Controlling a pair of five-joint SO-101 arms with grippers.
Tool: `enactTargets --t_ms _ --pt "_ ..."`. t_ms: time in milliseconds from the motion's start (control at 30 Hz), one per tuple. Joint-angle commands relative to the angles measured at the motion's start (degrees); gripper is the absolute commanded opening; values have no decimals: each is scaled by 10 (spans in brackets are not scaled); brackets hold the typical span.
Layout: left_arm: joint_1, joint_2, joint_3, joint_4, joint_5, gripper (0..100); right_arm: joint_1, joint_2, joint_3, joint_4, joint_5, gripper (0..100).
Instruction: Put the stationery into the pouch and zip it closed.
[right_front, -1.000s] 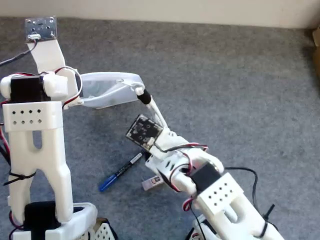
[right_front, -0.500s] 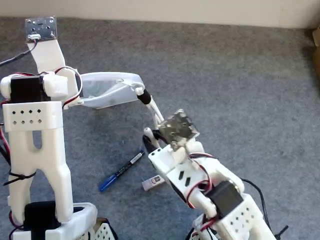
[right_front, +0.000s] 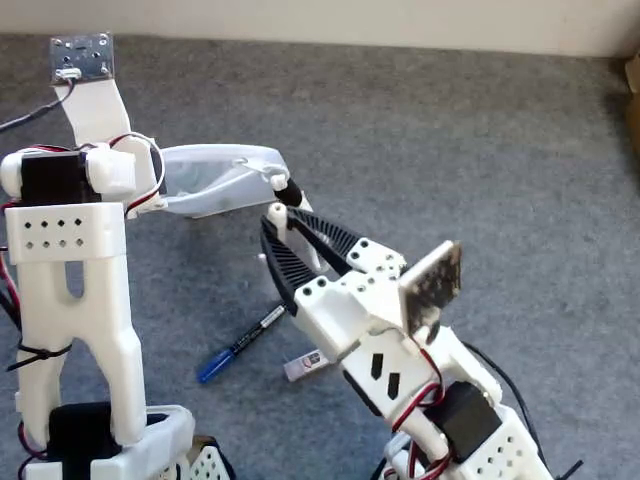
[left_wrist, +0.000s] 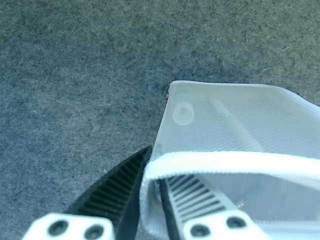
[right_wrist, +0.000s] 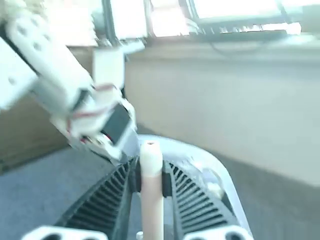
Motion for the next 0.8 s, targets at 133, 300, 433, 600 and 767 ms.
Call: enactTargets --t_ms 133,300,433,600,767 --pt "-7 10 13 -7 5 7 -22 -8 -9 -151 -4 5" --pt "-7 10 13 -7 5 7 -21 -7 -9 -223 -4 5" --pt "-7 11 13 -7 5 7 -21 31 -14 -290 -4 5" --pt "-7 11 13 -7 5 7 -20 128 -62 -337 -4 5" --pt "-7 11 13 -7 5 7 -18 215 -115 -383 -4 5"
